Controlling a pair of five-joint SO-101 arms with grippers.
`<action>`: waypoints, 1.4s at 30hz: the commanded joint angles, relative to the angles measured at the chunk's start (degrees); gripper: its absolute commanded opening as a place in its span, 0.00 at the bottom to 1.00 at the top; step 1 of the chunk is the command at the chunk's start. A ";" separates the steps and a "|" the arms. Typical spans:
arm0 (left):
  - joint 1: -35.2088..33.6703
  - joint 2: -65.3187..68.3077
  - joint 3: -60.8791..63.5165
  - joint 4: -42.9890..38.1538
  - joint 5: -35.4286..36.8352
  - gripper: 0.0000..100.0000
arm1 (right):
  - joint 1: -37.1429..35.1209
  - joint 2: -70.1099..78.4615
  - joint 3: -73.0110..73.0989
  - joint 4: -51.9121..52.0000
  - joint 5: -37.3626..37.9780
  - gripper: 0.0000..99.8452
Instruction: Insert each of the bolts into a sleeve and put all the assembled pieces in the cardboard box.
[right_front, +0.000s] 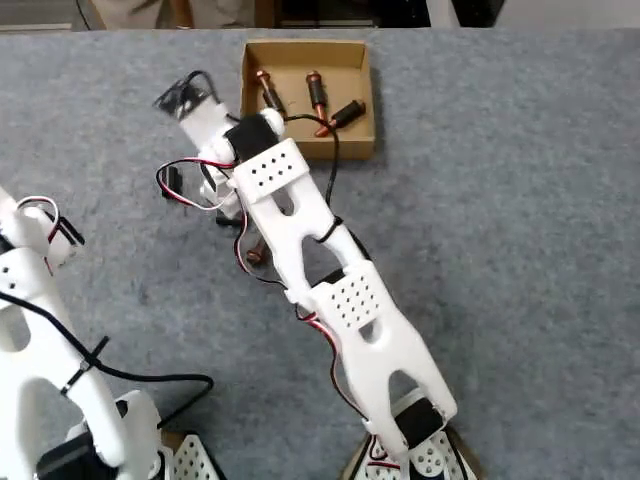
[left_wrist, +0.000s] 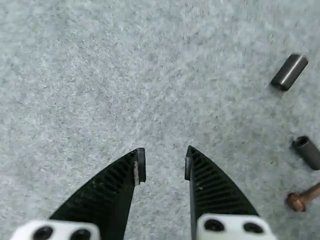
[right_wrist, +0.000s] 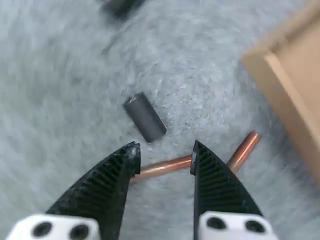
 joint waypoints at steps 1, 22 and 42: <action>-0.79 0.57 -2.64 0.00 -1.23 0.14 | -0.04 -3.47 0.22 0.88 11.78 0.16; -0.26 0.84 -2.55 -0.09 -1.14 0.14 | -0.92 5.14 -0.04 -2.64 28.22 0.16; -0.26 0.75 3.96 -5.63 -1.23 0.14 | 0.22 12.26 -1.45 -7.74 27.87 0.16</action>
